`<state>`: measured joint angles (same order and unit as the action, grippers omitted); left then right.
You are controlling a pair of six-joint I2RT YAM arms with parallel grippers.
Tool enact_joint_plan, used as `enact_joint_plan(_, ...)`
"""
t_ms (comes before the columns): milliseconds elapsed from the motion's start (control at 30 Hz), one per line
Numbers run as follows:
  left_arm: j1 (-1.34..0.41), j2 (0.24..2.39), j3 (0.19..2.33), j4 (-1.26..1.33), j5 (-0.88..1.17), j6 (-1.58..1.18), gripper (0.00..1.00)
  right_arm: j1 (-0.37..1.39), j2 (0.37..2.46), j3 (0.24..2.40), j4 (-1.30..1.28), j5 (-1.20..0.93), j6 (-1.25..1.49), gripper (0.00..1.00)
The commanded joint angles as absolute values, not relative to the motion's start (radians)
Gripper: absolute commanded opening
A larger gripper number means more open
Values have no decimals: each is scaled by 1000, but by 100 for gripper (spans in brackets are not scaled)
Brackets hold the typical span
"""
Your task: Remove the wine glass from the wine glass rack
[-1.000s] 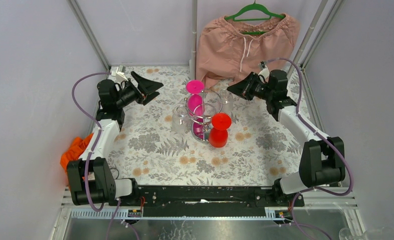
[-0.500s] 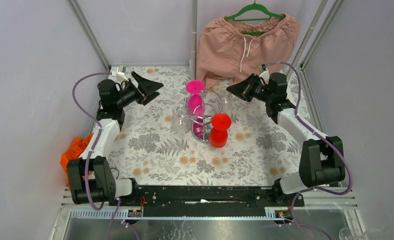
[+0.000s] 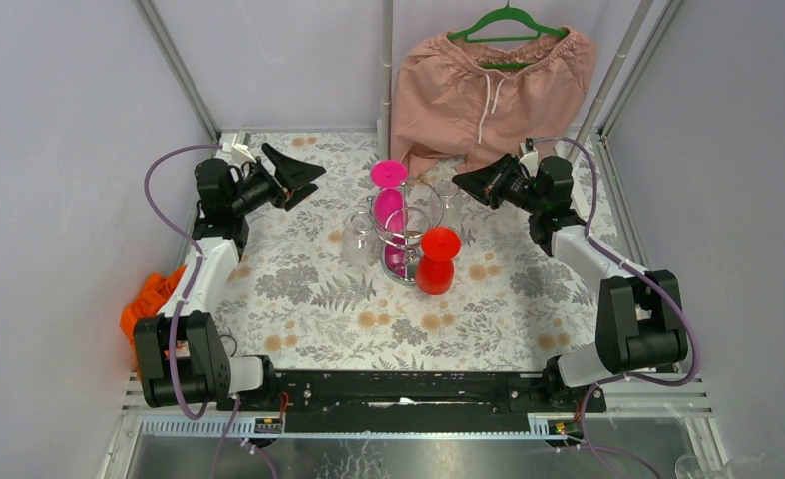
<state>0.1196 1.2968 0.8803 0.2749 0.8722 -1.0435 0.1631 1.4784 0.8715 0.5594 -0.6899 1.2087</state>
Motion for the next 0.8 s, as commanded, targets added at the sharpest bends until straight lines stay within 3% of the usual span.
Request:
enact_joint_plan(0,126,1311,873,264,869,-1022,89,169,1449,872,590,-703,1245,0)
enact_joint_plan(767,127,1319,876,250,869,-1011,89,164,1399,946,529,-671,1242,0)
